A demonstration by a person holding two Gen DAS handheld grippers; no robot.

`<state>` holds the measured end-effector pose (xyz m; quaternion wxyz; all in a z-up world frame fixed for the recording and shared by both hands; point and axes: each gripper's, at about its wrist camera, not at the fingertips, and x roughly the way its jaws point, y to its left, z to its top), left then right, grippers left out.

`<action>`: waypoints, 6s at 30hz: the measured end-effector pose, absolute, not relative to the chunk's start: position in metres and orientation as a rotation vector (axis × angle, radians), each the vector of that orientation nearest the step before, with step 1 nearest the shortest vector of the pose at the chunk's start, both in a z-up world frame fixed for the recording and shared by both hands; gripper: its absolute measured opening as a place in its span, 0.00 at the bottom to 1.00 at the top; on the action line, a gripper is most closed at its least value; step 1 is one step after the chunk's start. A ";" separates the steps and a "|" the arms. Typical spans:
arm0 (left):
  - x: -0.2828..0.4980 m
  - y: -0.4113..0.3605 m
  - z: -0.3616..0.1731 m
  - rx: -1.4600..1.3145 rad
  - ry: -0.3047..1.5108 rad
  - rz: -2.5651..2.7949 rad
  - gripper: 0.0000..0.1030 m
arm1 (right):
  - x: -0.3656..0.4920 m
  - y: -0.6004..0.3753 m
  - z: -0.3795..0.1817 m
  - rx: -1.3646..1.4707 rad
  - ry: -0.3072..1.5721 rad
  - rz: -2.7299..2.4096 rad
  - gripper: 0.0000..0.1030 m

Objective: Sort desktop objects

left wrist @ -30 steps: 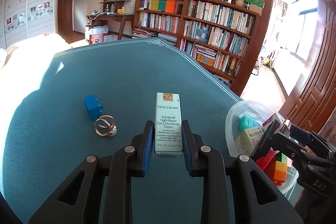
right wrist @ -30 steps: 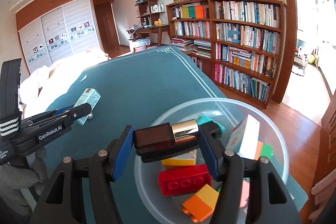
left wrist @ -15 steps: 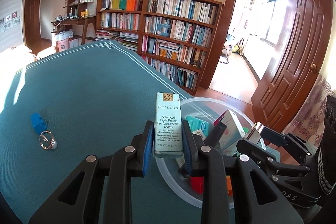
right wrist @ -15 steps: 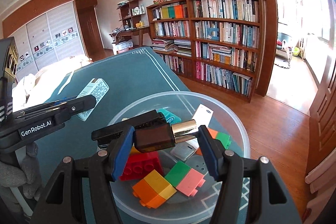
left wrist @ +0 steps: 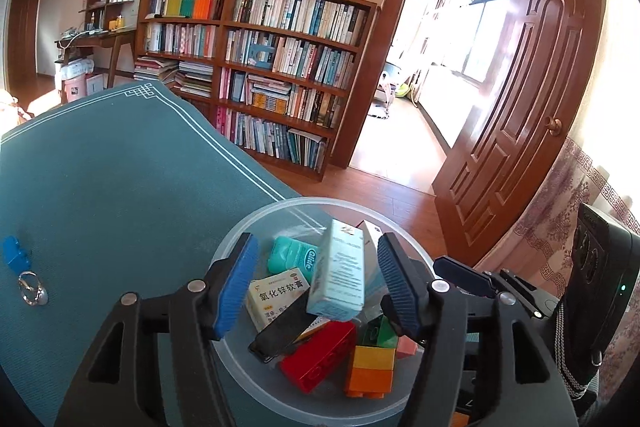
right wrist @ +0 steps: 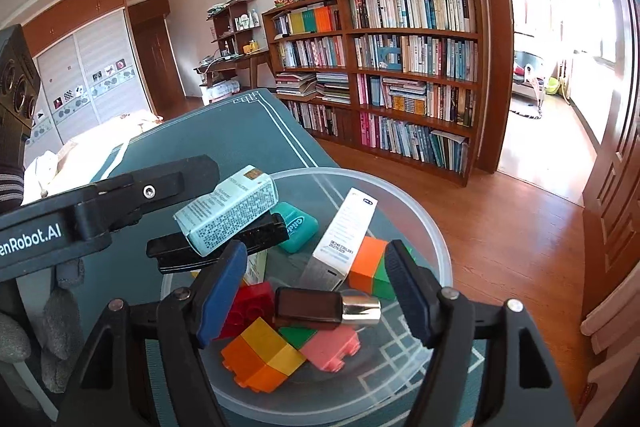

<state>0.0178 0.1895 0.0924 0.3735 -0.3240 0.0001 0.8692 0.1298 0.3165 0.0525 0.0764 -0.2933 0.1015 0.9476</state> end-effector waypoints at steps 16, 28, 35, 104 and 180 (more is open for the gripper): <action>0.003 0.157 0.084 -0.882 -0.047 2.354 0.64 | 0.129 0.305 0.058 -0.876 0.301 2.868 0.73; -0.017 0.105 0.079 -0.942 -0.075 2.521 0.64 | 0.117 0.264 0.074 -0.829 0.249 2.988 0.73; -0.040 0.054 0.075 -1.007 -0.168 2.638 0.64 | 0.108 0.221 0.072 -0.850 0.146 3.093 0.74; -0.108 -0.039 0.029 -1.176 -0.187 2.795 0.29 | -0.043 0.080 0.002 -1.475 0.080 3.213 0.41; 0.105 0.192 0.061 -0.998 0.271 2.376 0.83 | 0.189 0.334 0.034 -1.125 0.371 2.718 0.90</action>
